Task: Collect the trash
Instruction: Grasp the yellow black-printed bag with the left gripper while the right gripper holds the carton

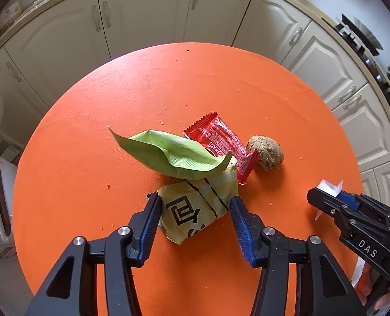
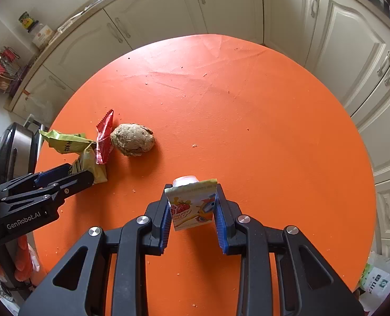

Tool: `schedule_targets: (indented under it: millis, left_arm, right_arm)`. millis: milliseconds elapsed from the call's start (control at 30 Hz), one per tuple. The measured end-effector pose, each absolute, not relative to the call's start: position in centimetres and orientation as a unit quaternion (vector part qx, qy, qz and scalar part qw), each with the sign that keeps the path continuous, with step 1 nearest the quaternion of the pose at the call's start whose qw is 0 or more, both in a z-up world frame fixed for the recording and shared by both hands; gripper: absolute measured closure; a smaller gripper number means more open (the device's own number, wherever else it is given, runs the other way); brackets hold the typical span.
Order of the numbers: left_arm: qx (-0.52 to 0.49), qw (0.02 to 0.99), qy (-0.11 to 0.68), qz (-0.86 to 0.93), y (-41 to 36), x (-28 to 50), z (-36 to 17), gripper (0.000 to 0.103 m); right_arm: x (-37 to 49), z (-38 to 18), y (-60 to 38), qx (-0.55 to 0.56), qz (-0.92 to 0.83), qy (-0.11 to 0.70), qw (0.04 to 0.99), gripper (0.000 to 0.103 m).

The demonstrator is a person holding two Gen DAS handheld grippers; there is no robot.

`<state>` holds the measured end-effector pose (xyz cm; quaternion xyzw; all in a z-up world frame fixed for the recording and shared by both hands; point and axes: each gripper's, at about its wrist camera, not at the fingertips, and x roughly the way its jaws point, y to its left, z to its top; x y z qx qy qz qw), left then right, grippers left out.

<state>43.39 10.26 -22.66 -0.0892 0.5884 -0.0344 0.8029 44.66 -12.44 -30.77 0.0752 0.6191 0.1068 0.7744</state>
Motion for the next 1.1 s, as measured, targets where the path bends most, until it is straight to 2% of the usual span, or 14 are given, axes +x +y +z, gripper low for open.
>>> schedule_targets:
  millis: [233,467,500,533,567,600,700,767,800,867,900,933,1100]
  left_arm:
    - [-0.091,0.807,0.583,-0.04,9.3,41.4,-21.3,0.065]
    - [-0.097,0.804,0.584,-0.047,9.2,37.3,-20.4,0.067]
    - [-0.098,0.804,0.585,-0.047,9.4,36.6,-20.4,0.072]
    - [-0.097,0.805,0.584,-0.043,9.3,35.6,-20.2,0.096]
    - [-0.093,0.804,0.585,-0.046,9.3,35.0,-20.1,0.103]
    - [-0.085,0.805,0.585,-0.052,9.1,34.3,-20.0,0.103]
    - [-0.067,0.807,0.585,-0.054,8.7,32.9,-19.7,0.091]
    - [-0.066,0.804,0.59,-0.049,8.9,32.5,-19.8,0.072]
    - [-0.069,0.806,0.586,-0.057,8.8,32.5,-19.6,0.068]
    - [-0.065,0.814,0.573,-0.077,8.9,32.7,-19.0,0.046]
    - [-0.057,0.82,0.563,-0.087,8.8,32.9,-18.6,0.041]
    - [-0.041,0.826,0.554,-0.098,8.4,33.4,-18.3,0.037]
    - [0.044,0.816,0.559,-0.141,6.2,34.9,-19.8,0.037]
  right_arm:
    - [43.9,-30.0,-13.3,0.083,0.108,0.615,0.777,0.074]
    - [42.0,-28.8,-14.1,0.091,0.109,0.606,0.783,0.074]
    - [41.7,-28.7,-14.1,0.092,0.111,0.606,0.783,0.074]
    - [41.3,-28.6,-14.1,0.093,0.113,0.605,0.783,0.074]
    - [40.6,-28.4,-14.0,0.092,0.116,0.605,0.782,0.074]
    - [40.4,-28.4,-14.0,0.092,0.117,0.605,0.782,0.074]
    - [39.0,-28.4,-13.8,0.096,0.121,0.607,0.779,0.074]
    - [37.9,-28.2,-13.9,0.099,0.12,0.607,0.78,0.074]
    - [37.6,-28.1,-13.9,0.1,0.118,0.606,0.78,0.074]
    - [36.6,-27.9,-14.3,0.105,0.112,0.604,0.782,0.074]
    - [36.2,-27.9,-14.4,0.108,0.108,0.603,0.783,0.074]
    - [35.8,-27.9,-14.8,0.111,0.104,0.603,0.784,0.074]
    - [34.1,-28.0,-15.9,0.138,0.077,0.601,0.784,0.074]
